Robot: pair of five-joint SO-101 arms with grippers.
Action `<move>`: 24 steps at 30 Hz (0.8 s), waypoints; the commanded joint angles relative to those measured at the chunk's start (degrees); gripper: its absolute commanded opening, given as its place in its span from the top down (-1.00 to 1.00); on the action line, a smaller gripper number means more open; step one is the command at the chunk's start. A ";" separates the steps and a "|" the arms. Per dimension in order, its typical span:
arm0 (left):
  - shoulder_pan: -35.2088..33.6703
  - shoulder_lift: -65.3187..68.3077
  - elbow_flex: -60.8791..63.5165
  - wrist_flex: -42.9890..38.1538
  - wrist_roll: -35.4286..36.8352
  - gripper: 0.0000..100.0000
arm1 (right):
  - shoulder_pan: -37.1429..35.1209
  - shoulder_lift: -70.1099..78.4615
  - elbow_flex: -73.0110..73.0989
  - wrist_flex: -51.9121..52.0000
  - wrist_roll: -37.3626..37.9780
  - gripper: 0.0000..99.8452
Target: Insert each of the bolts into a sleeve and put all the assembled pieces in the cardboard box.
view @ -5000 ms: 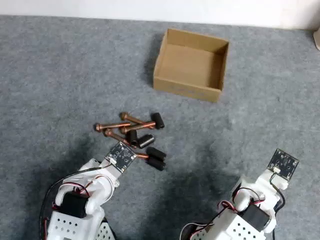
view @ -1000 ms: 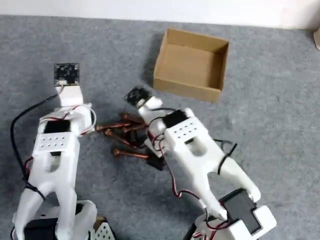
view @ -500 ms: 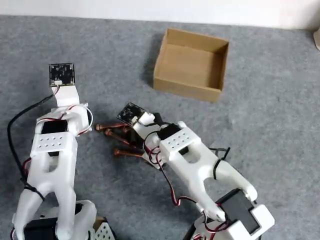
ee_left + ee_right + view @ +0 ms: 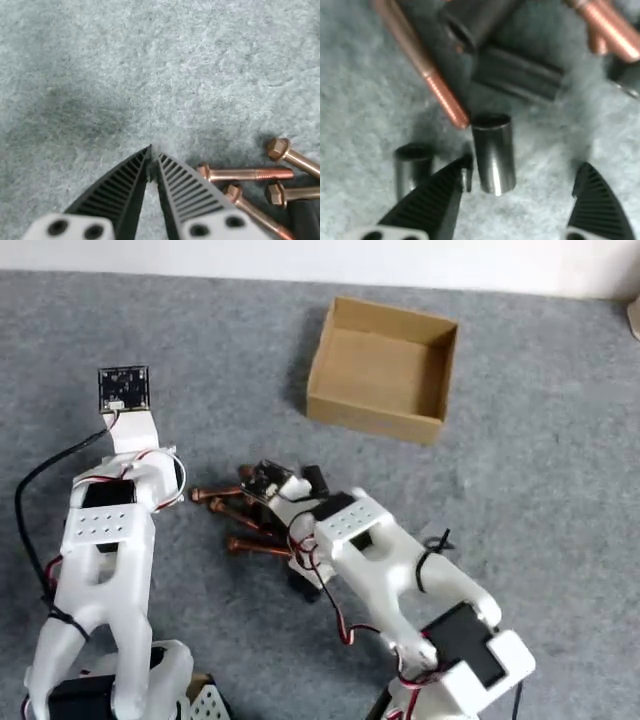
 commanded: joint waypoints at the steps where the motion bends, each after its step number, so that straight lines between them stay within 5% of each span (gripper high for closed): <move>1: -0.92 -0.48 -0.31 -1.05 0.26 0.98 | -0.57 4.53 -2.51 -1.27 -2.20 0.38; 15: -0.92 -0.57 -0.31 -1.05 0.26 0.98 | -0.57 6.20 -4.00 -1.54 -4.04 0.40; 21: -0.92 -0.57 -0.31 -1.05 0.26 0.98 | -0.57 7.69 -4.09 -3.74 -4.13 0.97; 24: -0.92 -0.57 -0.31 -1.05 0.26 0.98 | -0.48 7.60 -4.09 -4.00 -5.80 0.97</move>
